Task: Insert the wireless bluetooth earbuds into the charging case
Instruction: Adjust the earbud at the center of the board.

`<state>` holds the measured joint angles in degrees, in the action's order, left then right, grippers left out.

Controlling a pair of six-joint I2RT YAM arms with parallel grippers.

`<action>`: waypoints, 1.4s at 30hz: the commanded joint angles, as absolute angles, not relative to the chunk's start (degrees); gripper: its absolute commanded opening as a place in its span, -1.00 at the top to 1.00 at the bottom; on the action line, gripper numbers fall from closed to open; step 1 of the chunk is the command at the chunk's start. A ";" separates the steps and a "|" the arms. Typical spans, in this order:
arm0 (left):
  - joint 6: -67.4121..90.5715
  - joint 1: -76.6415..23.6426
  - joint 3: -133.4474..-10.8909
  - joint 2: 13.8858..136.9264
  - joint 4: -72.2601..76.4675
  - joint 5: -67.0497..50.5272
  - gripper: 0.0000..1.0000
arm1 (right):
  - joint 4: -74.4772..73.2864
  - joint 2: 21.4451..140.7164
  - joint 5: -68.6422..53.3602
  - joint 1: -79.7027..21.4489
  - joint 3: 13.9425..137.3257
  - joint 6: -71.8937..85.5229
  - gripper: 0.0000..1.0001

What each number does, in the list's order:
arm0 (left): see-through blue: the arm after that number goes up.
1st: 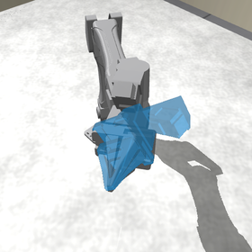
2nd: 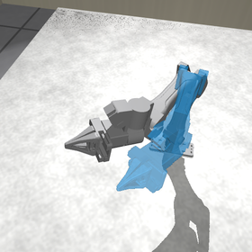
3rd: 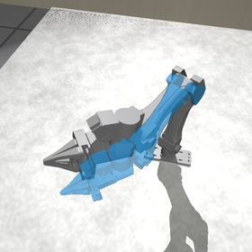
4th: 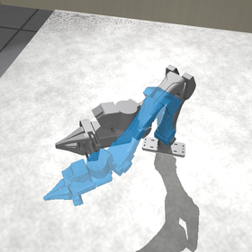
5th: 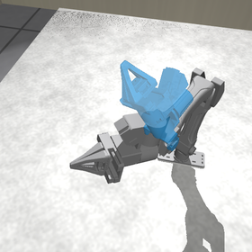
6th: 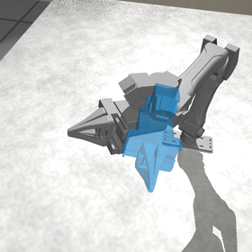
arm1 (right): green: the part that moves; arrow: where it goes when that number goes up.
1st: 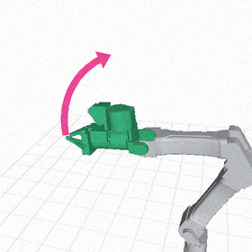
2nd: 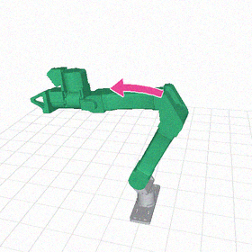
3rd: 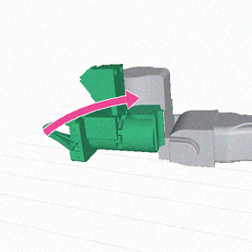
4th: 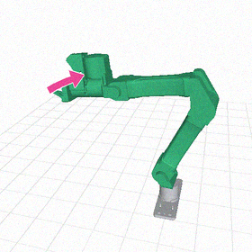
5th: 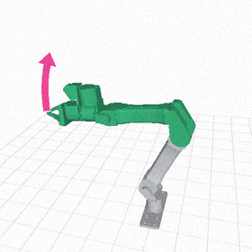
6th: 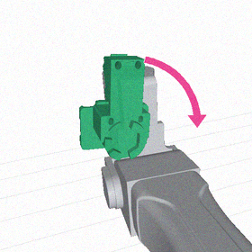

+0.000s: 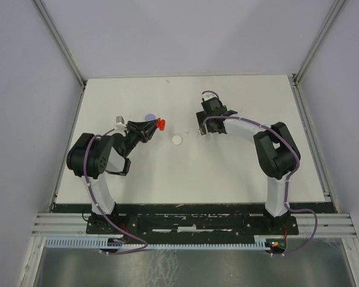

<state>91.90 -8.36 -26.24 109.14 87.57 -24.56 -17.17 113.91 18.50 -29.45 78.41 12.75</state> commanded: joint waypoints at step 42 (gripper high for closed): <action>94.09 -8.14 -27.33 111.45 98.36 -25.83 0.94 | -19.42 121.71 21.14 -33.66 88.60 10.78 -0.88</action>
<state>92.38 -8.36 -26.28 110.98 87.57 -24.56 -19.07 120.27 20.40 -33.76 84.97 11.68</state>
